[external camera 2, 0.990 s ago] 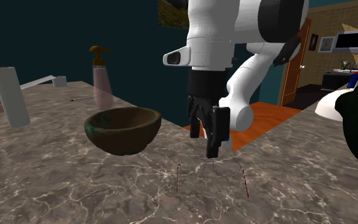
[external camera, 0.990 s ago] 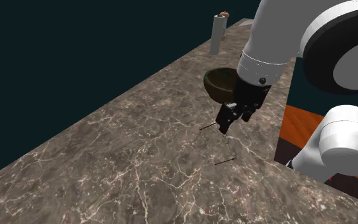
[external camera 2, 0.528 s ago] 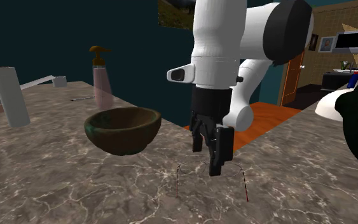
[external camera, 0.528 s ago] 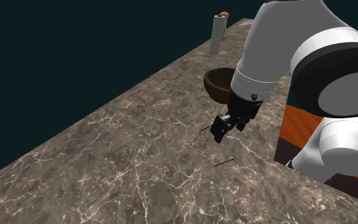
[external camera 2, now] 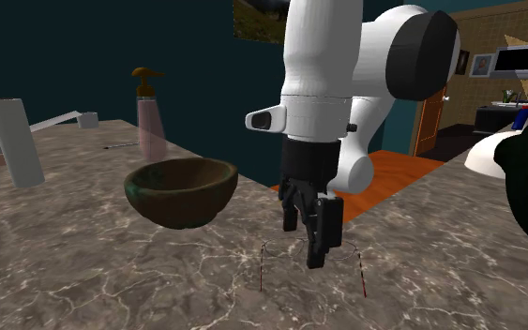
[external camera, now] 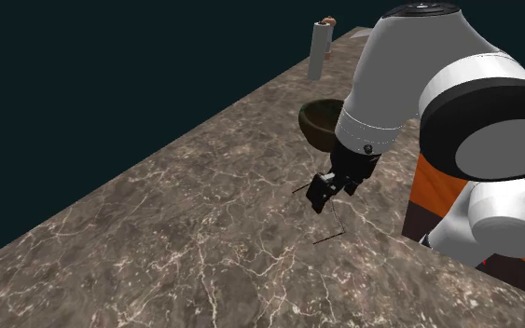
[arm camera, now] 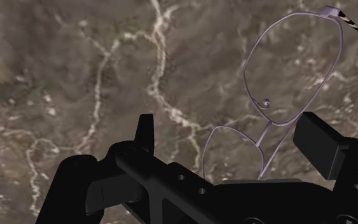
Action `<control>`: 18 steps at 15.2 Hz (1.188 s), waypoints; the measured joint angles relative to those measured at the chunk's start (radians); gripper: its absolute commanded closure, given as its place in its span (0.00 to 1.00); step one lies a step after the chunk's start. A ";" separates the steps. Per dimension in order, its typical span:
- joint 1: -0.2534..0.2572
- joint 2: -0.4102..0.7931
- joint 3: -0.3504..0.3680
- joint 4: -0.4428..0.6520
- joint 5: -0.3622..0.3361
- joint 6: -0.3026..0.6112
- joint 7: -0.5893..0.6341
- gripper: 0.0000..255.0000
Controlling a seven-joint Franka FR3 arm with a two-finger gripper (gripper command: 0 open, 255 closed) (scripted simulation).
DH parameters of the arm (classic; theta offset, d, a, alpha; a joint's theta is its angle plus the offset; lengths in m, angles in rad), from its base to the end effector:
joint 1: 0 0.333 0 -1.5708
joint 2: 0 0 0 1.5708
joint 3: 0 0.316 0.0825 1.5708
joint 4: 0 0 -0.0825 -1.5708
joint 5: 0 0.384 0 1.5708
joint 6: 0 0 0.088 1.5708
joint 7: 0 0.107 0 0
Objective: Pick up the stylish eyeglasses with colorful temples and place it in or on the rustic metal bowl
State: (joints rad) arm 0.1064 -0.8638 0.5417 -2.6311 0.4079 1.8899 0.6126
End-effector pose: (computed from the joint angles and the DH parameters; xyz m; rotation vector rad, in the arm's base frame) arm 0.2434 0.2276 0.4689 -3.0928 0.3739 -0.0997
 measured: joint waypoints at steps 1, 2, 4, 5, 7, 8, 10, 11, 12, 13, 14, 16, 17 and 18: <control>0.000 0.000 0.000 0.000 0.000 0.000 0.000 1.00; 0.000 0.000 0.000 0.000 0.000 0.000 0.000 1.00; 0.000 0.000 0.000 0.000 0.000 0.000 0.000 1.00; 0.000 0.000 0.000 0.000 0.000 0.000 0.000 1.00; 0.000 0.000 0.000 0.000 0.000 0.000 0.000 1.00; 0.000 0.000 0.000 0.000 0.000 0.000 0.000 1.00; 0.000 0.000 0.000 0.000 0.000 0.000 0.000 1.00; 0.000 0.000 0.000 0.000 0.000 0.000 0.000 1.00; 0.000 -0.002 -0.002 0.005 -0.002 -0.006 0.000 1.00; -0.001 -0.003 -0.006 0.012 -0.005 -0.015 0.000 1.00; -0.003 -0.004 -0.010 0.022 -0.009 -0.026 0.001 1.00; -0.006 -0.007 -0.020 0.045 -0.018 -0.052 0.002 1.00; -0.009 -0.006 -0.026 0.059 -0.023 -0.065 0.002 1.00; -0.010 -0.006 -0.028 0.072 -0.026 -0.078 0.004 1.00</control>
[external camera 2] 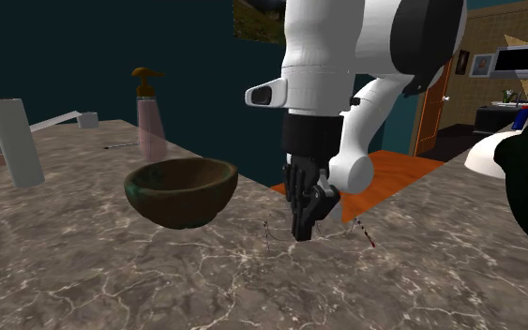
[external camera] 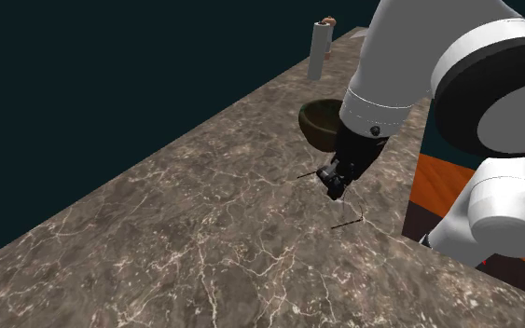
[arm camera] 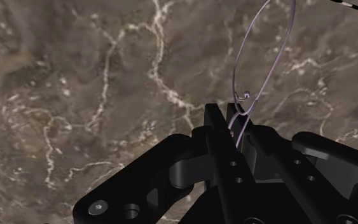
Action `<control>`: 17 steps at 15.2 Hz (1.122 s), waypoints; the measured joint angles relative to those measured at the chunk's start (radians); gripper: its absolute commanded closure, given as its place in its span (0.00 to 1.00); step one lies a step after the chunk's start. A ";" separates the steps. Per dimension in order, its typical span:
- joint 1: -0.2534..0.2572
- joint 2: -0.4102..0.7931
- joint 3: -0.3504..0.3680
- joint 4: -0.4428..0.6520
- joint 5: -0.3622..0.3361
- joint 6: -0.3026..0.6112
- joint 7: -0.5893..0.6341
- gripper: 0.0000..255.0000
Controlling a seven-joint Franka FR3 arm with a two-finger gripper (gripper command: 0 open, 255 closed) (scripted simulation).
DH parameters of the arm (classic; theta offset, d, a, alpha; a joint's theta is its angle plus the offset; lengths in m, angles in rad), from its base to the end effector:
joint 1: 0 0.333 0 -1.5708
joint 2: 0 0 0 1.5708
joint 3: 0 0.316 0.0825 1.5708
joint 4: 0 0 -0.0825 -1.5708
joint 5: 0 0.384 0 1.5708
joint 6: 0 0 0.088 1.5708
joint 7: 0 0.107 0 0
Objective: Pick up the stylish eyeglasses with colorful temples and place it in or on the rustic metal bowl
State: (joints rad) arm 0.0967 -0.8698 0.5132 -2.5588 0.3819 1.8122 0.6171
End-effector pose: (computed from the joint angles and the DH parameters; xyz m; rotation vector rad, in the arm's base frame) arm 0.2434 0.2280 0.5001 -3.0925 0.3740 -0.1002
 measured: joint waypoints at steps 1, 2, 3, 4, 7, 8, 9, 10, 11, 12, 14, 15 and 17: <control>-0.003 0.002 -0.005 0.014 -0.005 -0.013 0.000 1.00; -0.004 0.001 -0.010 0.026 -0.009 -0.026 0.000 1.00; -0.006 0.000 -0.015 0.038 -0.013 -0.038 0.001 1.00; -0.006 -0.001 -0.019 0.050 -0.016 -0.052 0.002 1.00; -0.012 0.005 -0.031 0.093 -0.029 -0.088 0.004 1.00; -0.014 0.006 -0.035 0.108 -0.032 -0.102 0.005 1.00; -0.016 0.007 -0.041 0.121 -0.037 -0.114 0.004 1.00; -0.018 0.009 -0.044 0.135 -0.041 -0.127 0.006 1.00; -0.019 0.010 -0.048 0.147 -0.044 -0.138 0.006 1.00; -0.020 0.012 -0.050 0.162 -0.047 -0.151 0.008 1.00; -0.023 0.018 -0.057 0.191 -0.053 -0.174 0.010 1.00; -0.026 0.022 -0.060 0.206 -0.057 -0.185 0.011 1.00; -0.030 0.030 -0.067 0.236 -0.064 -0.207 0.011 1.00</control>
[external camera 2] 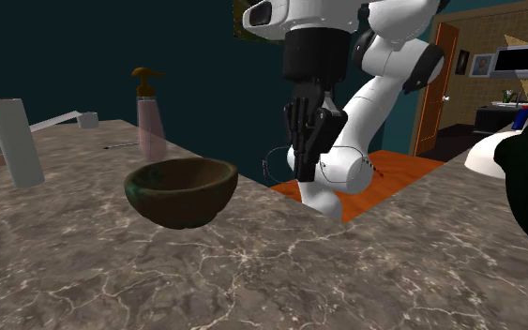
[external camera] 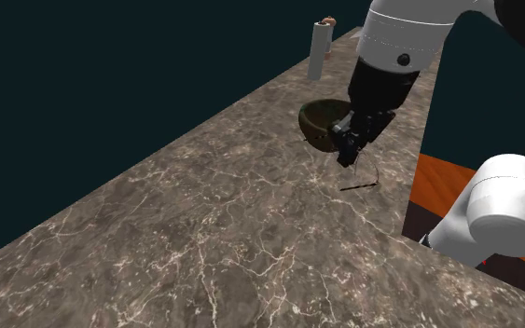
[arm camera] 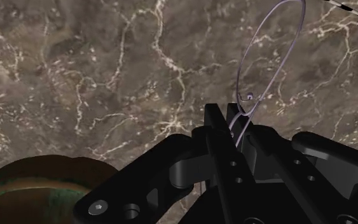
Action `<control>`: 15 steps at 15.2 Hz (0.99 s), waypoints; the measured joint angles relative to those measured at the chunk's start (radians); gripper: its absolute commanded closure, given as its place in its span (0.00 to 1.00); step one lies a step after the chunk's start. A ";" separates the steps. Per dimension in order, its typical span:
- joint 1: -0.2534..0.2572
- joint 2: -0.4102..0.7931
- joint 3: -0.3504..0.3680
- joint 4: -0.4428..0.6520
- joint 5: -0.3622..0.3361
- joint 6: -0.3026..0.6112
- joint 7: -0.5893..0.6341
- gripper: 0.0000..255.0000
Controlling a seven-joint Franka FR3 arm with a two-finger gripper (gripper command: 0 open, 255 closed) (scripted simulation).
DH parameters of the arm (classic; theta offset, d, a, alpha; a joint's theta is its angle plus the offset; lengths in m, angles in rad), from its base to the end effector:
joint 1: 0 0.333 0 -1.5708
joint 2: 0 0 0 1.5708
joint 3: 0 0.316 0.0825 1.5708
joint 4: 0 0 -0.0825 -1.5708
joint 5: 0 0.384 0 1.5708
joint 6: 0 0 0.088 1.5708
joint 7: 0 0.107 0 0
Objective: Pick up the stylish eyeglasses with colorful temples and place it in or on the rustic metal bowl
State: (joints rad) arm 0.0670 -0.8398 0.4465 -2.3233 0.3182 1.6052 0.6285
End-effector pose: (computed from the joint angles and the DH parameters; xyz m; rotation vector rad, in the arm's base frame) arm 0.2436 0.2269 0.5897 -3.0924 0.3738 -0.1000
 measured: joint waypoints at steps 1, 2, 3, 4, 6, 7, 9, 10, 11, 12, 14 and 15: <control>-0.001 0.003 -0.002 0.014 -0.002 -0.011 0.002 1.00; -0.004 0.009 -0.003 0.031 -0.005 -0.021 0.004 1.00; -0.005 0.012 -0.007 0.045 -0.009 -0.033 0.004 1.00; -0.009 0.022 -0.009 0.065 -0.012 -0.042 0.005 1.00; -0.011 0.028 -0.014 0.097 -0.017 -0.069 0.009 1.00; -0.012 0.033 -0.016 0.113 -0.020 -0.081 0.009 1.00; -0.015 0.039 -0.021 0.139 -0.025 -0.100 0.011 1.00; -0.018 0.041 -0.032 0.141 -0.032 -0.103 0.000 1.00; -0.022 0.042 -0.049 0.138 -0.043 -0.103 -0.018 1.00; -0.027 0.044 -0.067 0.132 -0.054 -0.100 -0.039 1.00; -0.038 0.050 -0.105 0.124 -0.079 -0.094 -0.081 1.00; -0.046 0.057 -0.127 0.122 -0.095 -0.089 -0.107 1.00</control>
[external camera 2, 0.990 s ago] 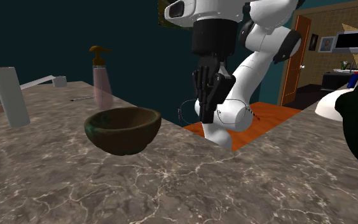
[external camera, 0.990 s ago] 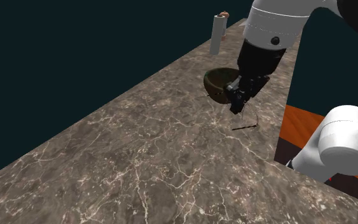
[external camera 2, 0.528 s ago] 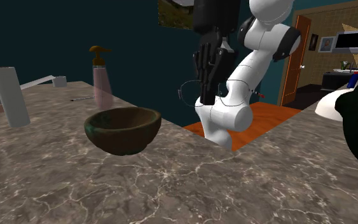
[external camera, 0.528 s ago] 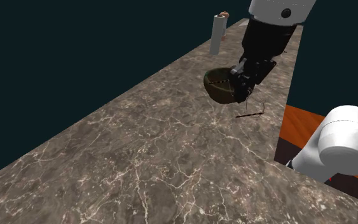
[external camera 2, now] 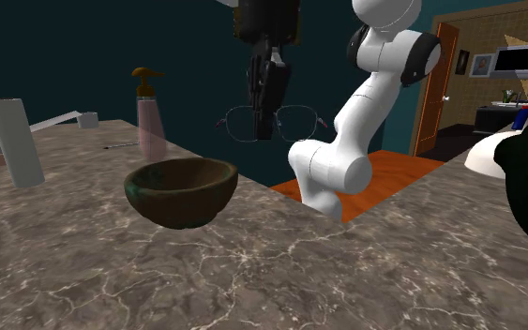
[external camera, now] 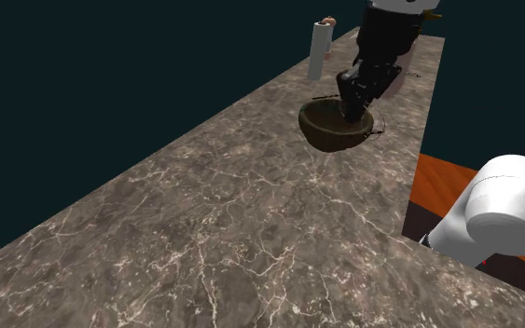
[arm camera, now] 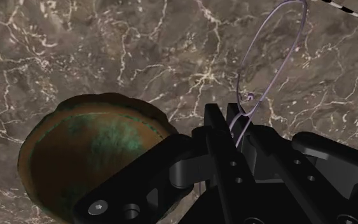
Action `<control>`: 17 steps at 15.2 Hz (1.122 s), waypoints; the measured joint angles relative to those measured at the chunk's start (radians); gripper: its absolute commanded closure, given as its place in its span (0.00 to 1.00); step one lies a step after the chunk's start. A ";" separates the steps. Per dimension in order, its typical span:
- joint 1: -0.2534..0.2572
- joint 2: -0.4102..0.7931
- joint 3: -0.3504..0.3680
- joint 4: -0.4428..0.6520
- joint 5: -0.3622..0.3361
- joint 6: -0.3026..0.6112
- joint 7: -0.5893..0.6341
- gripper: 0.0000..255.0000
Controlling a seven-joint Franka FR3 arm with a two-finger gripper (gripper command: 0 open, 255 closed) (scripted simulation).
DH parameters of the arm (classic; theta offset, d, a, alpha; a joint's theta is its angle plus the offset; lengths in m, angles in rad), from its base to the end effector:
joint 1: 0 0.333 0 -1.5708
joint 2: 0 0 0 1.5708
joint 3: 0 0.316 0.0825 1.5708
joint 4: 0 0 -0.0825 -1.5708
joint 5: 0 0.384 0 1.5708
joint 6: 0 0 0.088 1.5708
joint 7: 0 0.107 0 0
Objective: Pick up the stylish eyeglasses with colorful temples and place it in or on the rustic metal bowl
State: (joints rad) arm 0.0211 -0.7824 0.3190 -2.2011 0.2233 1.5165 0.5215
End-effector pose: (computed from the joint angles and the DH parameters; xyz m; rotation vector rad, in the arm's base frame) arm 0.2756 0.1684 0.6386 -3.0916 0.3765 -0.0995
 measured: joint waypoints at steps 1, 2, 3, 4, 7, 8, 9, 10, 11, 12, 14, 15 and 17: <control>-0.007 0.010 -0.015 -0.002 -0.012 0.009 -0.020 1.00; -0.013 0.015 -0.035 -0.006 -0.025 0.014 -0.043 1.00; -0.021 0.027 -0.052 -0.006 -0.038 0.024 -0.065 1.00; -0.029 0.037 -0.074 -0.001 -0.053 0.026 -0.089 1.00; -0.051 0.063 -0.133 0.006 -0.091 0.037 -0.158 1.00; -0.058 0.068 -0.154 0.003 -0.104 0.042 -0.182 1.00; -0.064 0.085 -0.166 0.007 -0.113 0.054 -0.199 1.00; -0.072 0.106 -0.182 0.022 -0.124 0.059 -0.218 1.00; -0.080 0.123 -0.200 0.036 -0.135 0.061 -0.239 1.00; -0.088 0.146 -0.220 0.047 -0.148 0.071 -0.264 1.00; -0.095 0.151 -0.237 0.030 -0.157 0.091 -0.286 1.00; -0.096 0.150 -0.241 0.016 -0.159 0.104 -0.292 1.00; -0.096 0.143 -0.241 -0.018 -0.159 0.130 -0.294 1.00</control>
State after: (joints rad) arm -0.0750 -0.6398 0.0780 -2.2191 0.0644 1.6467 0.2273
